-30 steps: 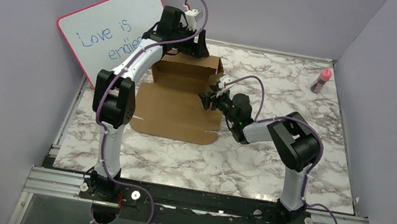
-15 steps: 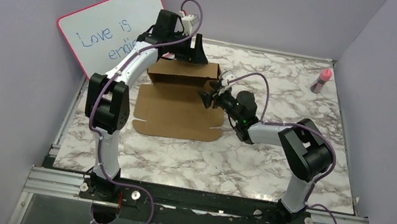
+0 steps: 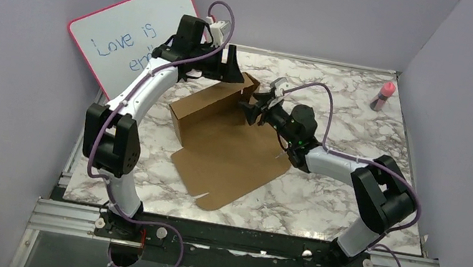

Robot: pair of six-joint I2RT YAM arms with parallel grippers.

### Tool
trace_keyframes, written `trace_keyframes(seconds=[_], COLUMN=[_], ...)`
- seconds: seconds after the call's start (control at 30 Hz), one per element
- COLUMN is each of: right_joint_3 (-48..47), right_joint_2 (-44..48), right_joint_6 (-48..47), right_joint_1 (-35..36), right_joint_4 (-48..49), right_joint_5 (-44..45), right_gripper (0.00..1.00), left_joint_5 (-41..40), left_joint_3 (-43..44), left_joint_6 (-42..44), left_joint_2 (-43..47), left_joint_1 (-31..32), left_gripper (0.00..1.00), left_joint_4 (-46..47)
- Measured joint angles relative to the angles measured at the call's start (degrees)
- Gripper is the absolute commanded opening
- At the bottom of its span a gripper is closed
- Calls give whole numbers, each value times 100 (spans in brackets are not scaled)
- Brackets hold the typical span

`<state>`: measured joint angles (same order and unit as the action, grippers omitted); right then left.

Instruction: Fold the paper box

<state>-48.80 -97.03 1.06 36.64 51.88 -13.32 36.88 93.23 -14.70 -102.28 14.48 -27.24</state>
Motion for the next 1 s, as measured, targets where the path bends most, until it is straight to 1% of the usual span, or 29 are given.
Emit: trace_keyframes(seconds=[0.13, 0.3, 0.47, 0.6, 0.63, 0.67, 0.7, 0.8, 0.9, 1.0], right_joint_3=[-61, -192, -535, -968, -1174, -1174, -1255, -1456, -1593, -1941], right_joint_2=[9, 52, 374, 675, 774, 774, 807, 822, 723, 293], right_joint_6=[7, -236, -723, -892, -907, -907, -905, -892, -883, -885], right_joint_1=[-2, -4, -155, -522, -651, -651, -901, -1355, -1775, -2109], right_joint_4=[-238, -629, -1670, -2288, -2485, -2485, -2555, -2723, -2848, -2863], right_joint_5=[-4, -39, -387, -916, -1185, -1185, -1316, -1694, -1853, -1952], right_gripper=[61, 67, 68, 68, 68, 68, 68, 67, 66, 64], left_joint_5=[-223, -566, -815, -903, -907, -907, -907, -901, -898, -890], left_joint_3=[9, 22, 131, 173, 173, 173, 173, 173, 138, 66], left_joint_6=[-37, -44, -46, -50, -50, -52, -52, -52, -55, -57], left_joint_2=[103, 79, 46, -4, -9, -17, -17, -17, -17, -17], left_joint_1=[-13, -173, -291, -317, -317, -317, -317, -313, -313, -313], left_gripper=[78, 79, 79, 79, 79, 79, 79, 79, 79, 79], left_joint_4=[13, -39, -61, -66, -63, -63, -61, -22, 63, 136])
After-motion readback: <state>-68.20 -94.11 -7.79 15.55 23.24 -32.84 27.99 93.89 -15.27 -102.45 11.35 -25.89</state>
